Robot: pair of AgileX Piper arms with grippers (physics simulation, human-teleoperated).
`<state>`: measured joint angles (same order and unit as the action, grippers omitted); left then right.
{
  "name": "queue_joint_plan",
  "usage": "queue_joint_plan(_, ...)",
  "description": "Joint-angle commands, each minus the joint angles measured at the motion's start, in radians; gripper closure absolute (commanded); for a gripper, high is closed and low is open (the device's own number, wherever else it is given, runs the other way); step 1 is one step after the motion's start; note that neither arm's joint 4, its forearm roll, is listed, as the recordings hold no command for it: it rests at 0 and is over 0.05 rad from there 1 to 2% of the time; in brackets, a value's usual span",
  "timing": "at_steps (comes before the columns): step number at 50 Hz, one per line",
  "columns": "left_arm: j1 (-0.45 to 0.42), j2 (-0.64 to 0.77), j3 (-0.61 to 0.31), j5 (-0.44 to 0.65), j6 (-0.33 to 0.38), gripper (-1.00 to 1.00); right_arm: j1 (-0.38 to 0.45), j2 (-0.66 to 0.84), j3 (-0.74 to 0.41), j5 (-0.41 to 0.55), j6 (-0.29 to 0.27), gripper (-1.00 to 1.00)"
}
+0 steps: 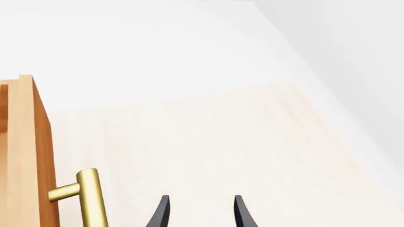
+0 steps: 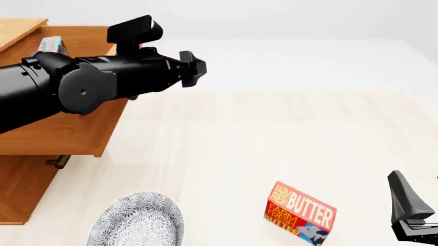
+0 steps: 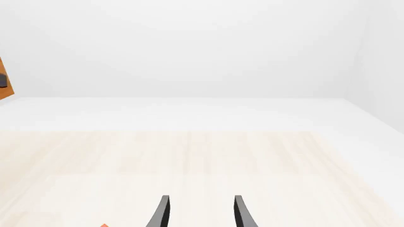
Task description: Put the chocolate pudding in the top drawer of the cabinet and close it.
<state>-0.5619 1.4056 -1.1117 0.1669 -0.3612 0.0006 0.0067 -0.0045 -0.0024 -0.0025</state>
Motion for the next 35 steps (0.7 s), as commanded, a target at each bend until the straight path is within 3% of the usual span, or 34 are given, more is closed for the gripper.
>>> queue_joint_plan(1, 0.000, 0.002, 0.033, -0.043, -0.037, -1.00, 0.000, 0.000, 0.000, 0.000, 0.000, -1.00)
queue_joint_plan(35, 0.025, 0.016, 0.075, -0.111, -0.089, -1.00, 0.000, 0.000, 0.000, 0.000, 0.000, -1.00)
